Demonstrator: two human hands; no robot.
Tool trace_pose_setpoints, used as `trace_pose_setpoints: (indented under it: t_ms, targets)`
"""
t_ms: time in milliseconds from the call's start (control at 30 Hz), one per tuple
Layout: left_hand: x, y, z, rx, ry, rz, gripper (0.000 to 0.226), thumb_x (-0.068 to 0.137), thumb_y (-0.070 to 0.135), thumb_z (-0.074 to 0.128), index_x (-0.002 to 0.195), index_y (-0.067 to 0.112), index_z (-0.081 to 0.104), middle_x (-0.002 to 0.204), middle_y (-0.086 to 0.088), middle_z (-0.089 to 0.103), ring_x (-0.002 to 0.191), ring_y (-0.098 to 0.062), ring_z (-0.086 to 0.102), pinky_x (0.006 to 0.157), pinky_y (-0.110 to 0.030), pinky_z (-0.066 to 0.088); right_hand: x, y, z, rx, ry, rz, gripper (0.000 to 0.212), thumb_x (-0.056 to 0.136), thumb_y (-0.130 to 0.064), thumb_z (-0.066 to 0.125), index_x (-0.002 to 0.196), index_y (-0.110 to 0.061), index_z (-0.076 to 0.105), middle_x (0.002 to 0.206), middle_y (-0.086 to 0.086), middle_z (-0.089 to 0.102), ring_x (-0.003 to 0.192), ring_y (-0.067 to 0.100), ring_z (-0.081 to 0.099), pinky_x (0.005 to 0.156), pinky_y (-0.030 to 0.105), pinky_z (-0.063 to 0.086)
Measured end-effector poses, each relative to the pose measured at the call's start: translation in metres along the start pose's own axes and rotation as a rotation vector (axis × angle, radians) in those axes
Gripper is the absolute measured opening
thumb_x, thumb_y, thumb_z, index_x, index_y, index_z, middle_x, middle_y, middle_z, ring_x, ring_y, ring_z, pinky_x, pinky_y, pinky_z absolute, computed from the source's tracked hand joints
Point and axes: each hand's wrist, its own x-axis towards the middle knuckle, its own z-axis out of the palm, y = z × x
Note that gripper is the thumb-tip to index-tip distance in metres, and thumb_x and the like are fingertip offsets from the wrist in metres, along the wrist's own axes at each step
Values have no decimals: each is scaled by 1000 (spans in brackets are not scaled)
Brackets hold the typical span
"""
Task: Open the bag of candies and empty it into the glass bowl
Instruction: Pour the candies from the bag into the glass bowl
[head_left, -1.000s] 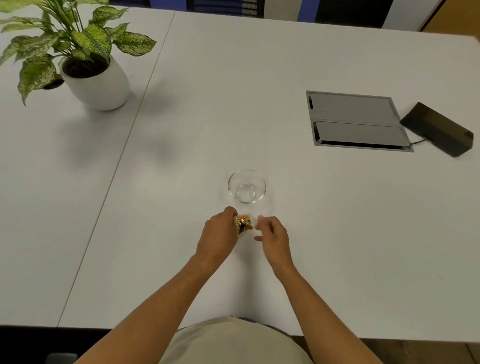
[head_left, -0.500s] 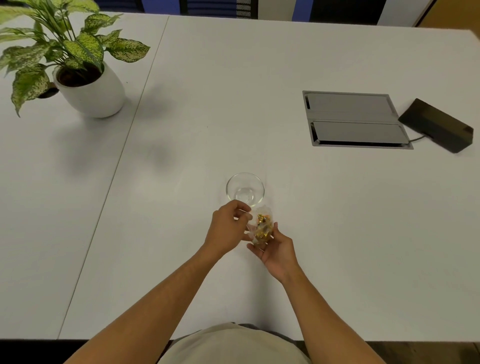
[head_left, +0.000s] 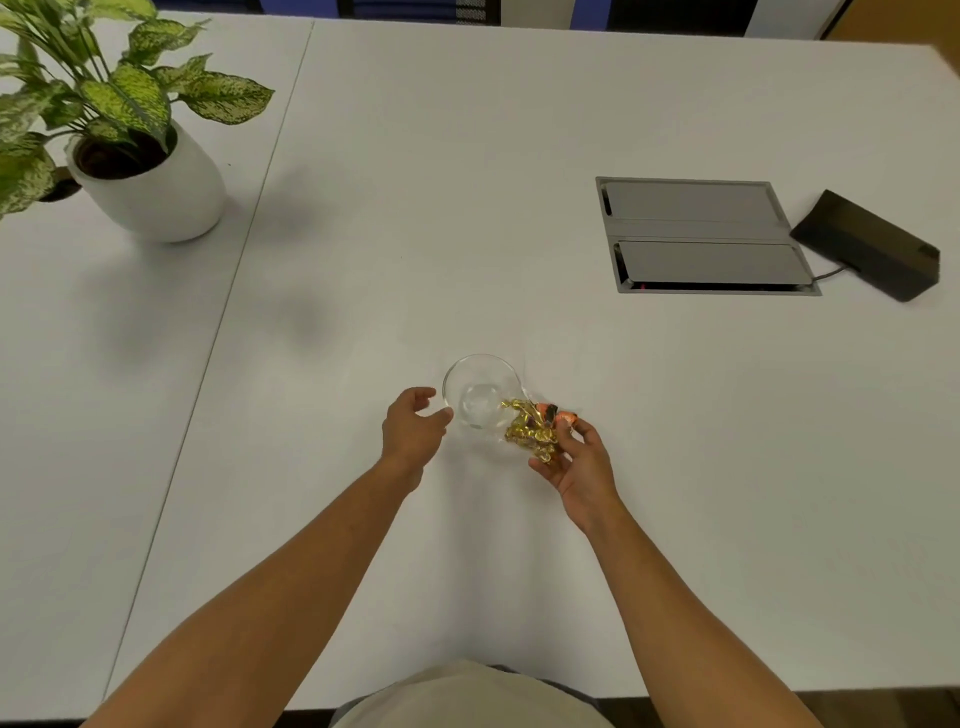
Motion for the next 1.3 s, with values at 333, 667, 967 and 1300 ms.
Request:
trace_pose_setpoints:
  t_ms: [333, 667, 967, 1300]
  targets:
    - [25, 3, 23, 44, 7, 20, 57, 80, -7, 67, 131, 15, 55, 121, -19, 60, 99, -30, 63, 69, -37, 60, 19, -20, 26, -179, 35, -136, 32, 87, -25, 72, 113, -11, 61, 99, 9, 74, 79, 18, 74, 58, 35, 61]
    - [13, -11, 16, 6, -26, 20, 58, 79, -11, 65, 131, 13, 57, 118, -18, 61, 105, -34, 63, 75, -44, 61, 15, -23, 42, -282, -48, -206, 33, 83, -29, 76, 111, -16, 64, 103, 11, 75, 90, 25, 74, 61, 36, 61]
    - [2, -20, 13, 10, -35, 25, 55, 80, -8, 65, 130, 15, 58, 115, -16, 61, 98, -30, 65, 74, -43, 62, 0, -21, 49, -693, -90, -407, 36, 82, -24, 77, 116, -21, 65, 105, 4, 67, 87, 21, 71, 58, 36, 63]
    - [-1, -21, 12, 12, -43, 16, 57, 79, -2, 71, 131, 16, 58, 113, -17, 62, 99, -29, 65, 78, -46, 61, -2, -23, 52, -824, -95, -492, 36, 85, -13, 73, 120, -17, 65, 100, 4, 63, 79, 22, 72, 55, 24, 60]
